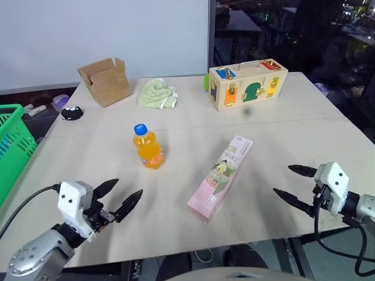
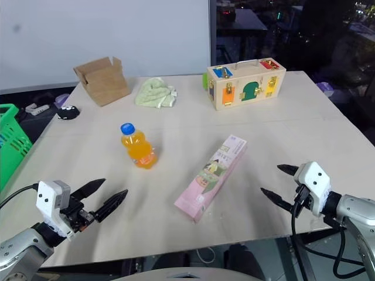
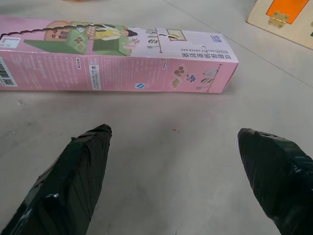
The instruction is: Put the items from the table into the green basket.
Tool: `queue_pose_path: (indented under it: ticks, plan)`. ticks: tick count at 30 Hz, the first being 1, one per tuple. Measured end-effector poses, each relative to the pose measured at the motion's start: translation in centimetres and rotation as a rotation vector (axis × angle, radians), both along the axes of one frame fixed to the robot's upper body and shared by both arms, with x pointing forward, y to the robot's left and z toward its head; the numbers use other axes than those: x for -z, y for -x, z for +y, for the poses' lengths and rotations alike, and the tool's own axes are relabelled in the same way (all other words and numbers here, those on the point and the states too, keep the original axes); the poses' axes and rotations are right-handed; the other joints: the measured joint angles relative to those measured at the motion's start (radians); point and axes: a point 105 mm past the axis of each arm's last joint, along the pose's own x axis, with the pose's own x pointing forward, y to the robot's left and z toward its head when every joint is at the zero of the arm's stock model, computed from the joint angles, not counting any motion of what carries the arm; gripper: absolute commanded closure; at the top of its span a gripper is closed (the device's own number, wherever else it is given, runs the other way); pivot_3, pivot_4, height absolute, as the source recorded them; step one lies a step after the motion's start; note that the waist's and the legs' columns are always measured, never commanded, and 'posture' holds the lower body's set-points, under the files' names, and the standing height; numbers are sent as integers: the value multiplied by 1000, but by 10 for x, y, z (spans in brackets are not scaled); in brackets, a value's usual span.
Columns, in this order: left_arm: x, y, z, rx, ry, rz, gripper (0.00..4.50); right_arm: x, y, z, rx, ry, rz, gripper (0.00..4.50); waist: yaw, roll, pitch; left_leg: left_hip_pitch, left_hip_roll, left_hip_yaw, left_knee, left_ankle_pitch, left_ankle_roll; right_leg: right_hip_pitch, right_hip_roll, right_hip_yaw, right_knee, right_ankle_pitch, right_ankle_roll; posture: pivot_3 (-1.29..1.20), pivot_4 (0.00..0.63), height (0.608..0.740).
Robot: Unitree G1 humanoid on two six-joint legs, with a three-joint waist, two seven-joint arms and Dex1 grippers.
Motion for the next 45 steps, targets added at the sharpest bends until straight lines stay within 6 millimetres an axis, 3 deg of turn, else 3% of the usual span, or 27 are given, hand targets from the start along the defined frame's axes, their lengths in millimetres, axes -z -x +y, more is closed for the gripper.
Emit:
queue_pose_path:
  ticks: [3,6,11,16,23,31,41,45]
  plan:
    - [-2,-2,-3,17,12,-3,0,-1,-3,4,-31,8,-2,91,-1,0,0,1,0,1,0,0,0,0,0,1,0,0,0,-19,0,740]
    - [-12,-5,-25,139,23,-38,0,-11,-11,18,-134,33,-51,91,-1,-1,-1,2,0,4,1,0,0,1,0,3,1,0,0,-14,0,740]
    - [-15,-1,-35,205,25,-47,0,-13,-13,29,-232,67,-55,91,1,-1,-1,2,1,5,1,0,0,0,1,4,0,0,0,-14,0,740]
    - [-16,7,-46,331,-23,-67,0,-29,-33,50,-539,327,-162,91,-5,2,0,2,1,8,1,0,0,-1,1,6,0,0,0,-11,0,740]
    - [-13,9,-50,366,-68,-92,0,-26,-68,76,-900,652,-211,91,2,2,0,2,2,7,0,0,1,-1,2,6,1,1,-2,49,0,740]
    - [-9,14,-50,340,-82,-126,0,-32,-116,104,-1045,871,-366,91,10,3,1,1,2,8,0,-1,2,-2,1,5,1,3,-4,114,0,740]
    - [-2,20,-52,296,-81,-121,0,-19,-135,120,-1205,1045,-363,91,34,4,2,2,1,8,0,-1,2,-3,-2,5,3,3,-5,168,0,740]
    - [-2,20,-52,281,-81,-121,0,-11,-137,116,-1255,1105,-323,91,43,5,2,1,1,8,0,-1,2,-3,-3,4,3,3,-4,176,0,740]
